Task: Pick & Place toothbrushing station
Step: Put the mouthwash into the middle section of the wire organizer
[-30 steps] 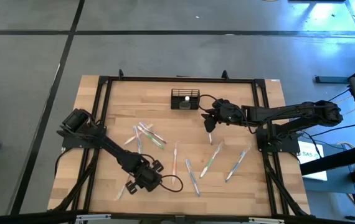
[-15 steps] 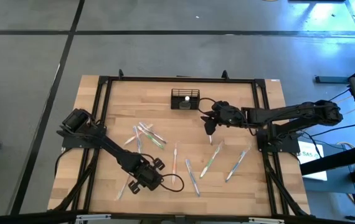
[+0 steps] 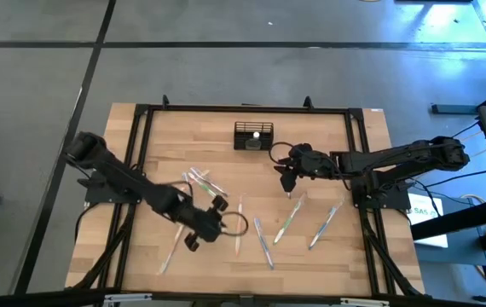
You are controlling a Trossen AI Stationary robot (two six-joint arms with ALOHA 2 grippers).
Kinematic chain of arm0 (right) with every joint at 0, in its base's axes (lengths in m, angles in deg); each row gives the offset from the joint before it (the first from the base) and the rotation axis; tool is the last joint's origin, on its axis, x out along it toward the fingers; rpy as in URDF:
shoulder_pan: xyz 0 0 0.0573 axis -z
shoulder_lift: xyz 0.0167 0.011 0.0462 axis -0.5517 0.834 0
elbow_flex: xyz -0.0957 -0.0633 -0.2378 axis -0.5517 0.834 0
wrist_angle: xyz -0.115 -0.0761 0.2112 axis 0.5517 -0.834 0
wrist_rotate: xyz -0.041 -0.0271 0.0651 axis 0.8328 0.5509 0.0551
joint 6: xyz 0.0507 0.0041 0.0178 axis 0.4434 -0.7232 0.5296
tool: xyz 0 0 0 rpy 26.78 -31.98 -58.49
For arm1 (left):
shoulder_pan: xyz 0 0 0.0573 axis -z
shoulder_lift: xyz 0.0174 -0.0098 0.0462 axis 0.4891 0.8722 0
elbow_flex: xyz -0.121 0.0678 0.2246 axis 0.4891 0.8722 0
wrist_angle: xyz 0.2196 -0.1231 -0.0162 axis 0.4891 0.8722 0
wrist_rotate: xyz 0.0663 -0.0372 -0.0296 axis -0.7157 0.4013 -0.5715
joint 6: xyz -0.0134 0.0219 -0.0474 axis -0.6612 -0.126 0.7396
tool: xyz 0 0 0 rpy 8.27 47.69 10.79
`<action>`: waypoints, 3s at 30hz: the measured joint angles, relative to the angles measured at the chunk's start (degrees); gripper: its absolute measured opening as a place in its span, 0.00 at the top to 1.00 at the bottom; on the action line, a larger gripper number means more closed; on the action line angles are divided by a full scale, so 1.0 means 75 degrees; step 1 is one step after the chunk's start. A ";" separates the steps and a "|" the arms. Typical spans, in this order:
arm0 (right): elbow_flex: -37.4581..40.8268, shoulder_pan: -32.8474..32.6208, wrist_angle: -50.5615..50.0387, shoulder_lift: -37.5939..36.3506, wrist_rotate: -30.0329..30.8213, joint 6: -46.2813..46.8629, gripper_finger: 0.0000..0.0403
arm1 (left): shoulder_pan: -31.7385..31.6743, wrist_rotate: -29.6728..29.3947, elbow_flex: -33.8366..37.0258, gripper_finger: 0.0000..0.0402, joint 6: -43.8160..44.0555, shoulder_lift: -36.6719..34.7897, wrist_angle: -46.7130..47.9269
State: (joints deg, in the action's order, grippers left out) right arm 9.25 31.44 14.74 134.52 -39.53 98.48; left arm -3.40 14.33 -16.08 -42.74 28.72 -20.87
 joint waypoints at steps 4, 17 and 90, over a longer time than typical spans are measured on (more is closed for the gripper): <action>0.0000 -0.0020 0.0000 0.0000 0.0004 -0.0093 0.61 | -0.0416 -0.0132 0.0432 0.78 -0.0646 -0.0638 -0.1109; 0.0000 -0.0029 0.0035 0.0000 0.0023 -0.0086 0.61 | -0.2555 0.1021 0.1531 0.77 -0.1425 -0.1300 -0.4233; 0.0000 0.0393 0.0434 -0.0003 -0.0009 -0.1271 0.61 | -0.7951 0.4882 0.1068 0.77 0.4126 0.4033 -1.2955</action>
State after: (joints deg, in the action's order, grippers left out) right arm 9.25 34.38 18.00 134.50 -39.60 88.95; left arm -63.04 50.95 -8.07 -11.79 58.97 -118.03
